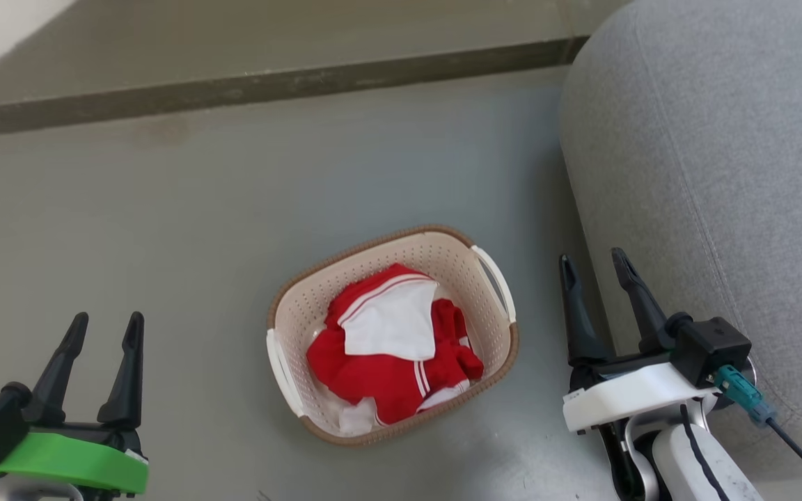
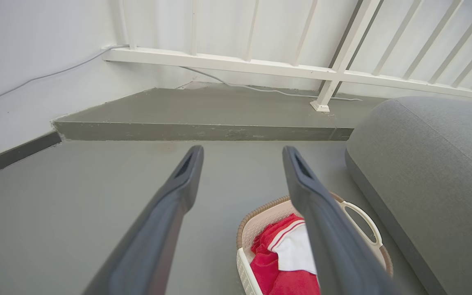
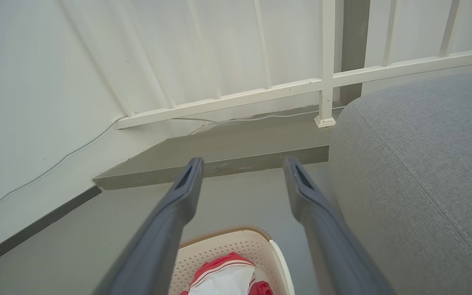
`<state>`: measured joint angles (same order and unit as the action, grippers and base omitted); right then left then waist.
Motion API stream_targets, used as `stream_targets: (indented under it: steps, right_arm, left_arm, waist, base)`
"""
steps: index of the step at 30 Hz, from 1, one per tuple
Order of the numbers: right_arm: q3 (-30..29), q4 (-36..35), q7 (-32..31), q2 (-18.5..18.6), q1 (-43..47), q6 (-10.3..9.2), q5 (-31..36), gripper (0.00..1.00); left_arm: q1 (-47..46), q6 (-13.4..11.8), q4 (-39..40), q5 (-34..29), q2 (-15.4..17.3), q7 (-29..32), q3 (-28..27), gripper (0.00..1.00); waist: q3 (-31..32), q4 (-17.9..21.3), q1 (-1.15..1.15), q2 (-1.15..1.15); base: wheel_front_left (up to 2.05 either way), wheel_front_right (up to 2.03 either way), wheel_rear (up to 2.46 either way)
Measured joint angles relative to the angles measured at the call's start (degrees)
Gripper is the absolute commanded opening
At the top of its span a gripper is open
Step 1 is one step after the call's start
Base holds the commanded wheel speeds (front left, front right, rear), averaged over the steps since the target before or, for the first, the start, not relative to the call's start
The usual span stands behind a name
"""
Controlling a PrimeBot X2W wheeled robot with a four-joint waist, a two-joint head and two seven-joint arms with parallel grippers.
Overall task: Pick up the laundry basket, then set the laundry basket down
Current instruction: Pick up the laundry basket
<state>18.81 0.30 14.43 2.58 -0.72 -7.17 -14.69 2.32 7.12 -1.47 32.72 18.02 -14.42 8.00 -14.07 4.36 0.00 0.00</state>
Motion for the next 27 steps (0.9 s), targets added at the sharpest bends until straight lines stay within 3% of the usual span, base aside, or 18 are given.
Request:
stream_targets:
  steps: [9, 27]
  right_arm:
    - [-0.4, -1.8, 0.0, 0.0, -0.4, -0.01, -1.5, 1.0]
    - [3.1, -7.3, 0.0, 0.0, -3.9, -0.01, -2.1, 1.0]
  left_arm:
    - [-2.2, 0.0, -1.7, 5.4, 3.6, 0.0, 2.3, 1.0]
    - [-8.3, 0.0, -6.1, 15.2, 12.8, 0.0, 13.8, 1.0]
  waist:
    - [-6.2, 1.2, 0.0, 0.0]
    - [-19.0, 3.5, 0.01, 0.0]
  base:
    - [0.0, 0.0, 0.0]
    - [0.0, 0.0, 0.0]
